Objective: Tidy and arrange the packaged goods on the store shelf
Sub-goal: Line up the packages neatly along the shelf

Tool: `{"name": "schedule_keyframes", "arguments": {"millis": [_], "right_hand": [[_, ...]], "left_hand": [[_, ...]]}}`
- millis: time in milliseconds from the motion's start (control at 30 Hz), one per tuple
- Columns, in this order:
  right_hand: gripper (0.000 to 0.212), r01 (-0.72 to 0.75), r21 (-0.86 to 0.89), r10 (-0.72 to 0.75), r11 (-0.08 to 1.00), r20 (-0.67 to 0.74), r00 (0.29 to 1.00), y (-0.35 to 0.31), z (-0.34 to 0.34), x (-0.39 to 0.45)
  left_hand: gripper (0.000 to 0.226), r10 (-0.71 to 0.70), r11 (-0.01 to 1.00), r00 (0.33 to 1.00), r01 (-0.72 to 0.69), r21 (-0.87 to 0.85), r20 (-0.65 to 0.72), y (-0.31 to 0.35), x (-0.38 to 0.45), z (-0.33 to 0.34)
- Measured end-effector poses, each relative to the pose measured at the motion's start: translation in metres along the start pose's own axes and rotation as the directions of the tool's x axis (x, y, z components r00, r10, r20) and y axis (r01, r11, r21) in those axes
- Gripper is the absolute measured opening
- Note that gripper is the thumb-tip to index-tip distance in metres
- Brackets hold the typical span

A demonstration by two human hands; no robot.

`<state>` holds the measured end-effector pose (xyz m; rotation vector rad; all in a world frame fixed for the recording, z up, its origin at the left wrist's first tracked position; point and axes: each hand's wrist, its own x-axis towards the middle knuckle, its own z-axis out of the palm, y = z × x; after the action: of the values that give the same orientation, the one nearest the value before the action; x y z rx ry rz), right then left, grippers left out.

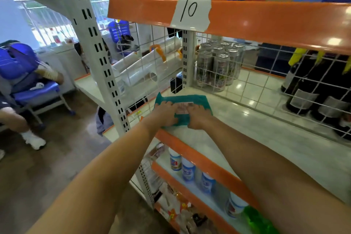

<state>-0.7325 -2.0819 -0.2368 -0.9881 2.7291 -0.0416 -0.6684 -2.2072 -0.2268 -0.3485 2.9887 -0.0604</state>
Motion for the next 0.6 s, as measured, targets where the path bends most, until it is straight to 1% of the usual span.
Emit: {"name": "schedule_keyframes", "arguments": {"millis": [100, 200, 333, 500, 600], "right_hand": [[0.087, -0.011, 0.009, 0.011, 1.000, 0.032, 0.999, -0.007, 0.003, 0.009], [0.084, -0.019, 0.007, 0.018, 1.000, 0.065, 0.998, -0.013, 0.003, 0.017], [0.087, -0.019, -0.073, 0.029, 0.997, 0.147, 0.989, -0.023, 0.004, 0.027], [0.078, -0.013, -0.197, 0.037, 0.980, 0.119, 0.992, -0.032, 0.005, 0.033], [0.075, -0.010, -0.239, 0.042, 0.971, 0.127, 0.991, -0.035, 0.001, 0.029]], "left_hand": [[0.059, 0.036, 0.999, 0.999, -0.036, -0.001, 0.004, -0.012, 0.010, 0.000], [0.055, 0.079, 0.997, 0.997, -0.079, 0.005, -0.012, -0.022, 0.017, 0.001], [0.056, 0.133, 0.991, 0.991, -0.133, 0.005, -0.007, -0.032, 0.023, 0.005], [0.055, 0.168, 0.986, 0.985, -0.168, 0.006, -0.038, -0.038, 0.025, 0.004], [0.054, 0.171, 0.985, 0.984, -0.171, 0.012, -0.052, -0.041, 0.025, 0.004]]}}
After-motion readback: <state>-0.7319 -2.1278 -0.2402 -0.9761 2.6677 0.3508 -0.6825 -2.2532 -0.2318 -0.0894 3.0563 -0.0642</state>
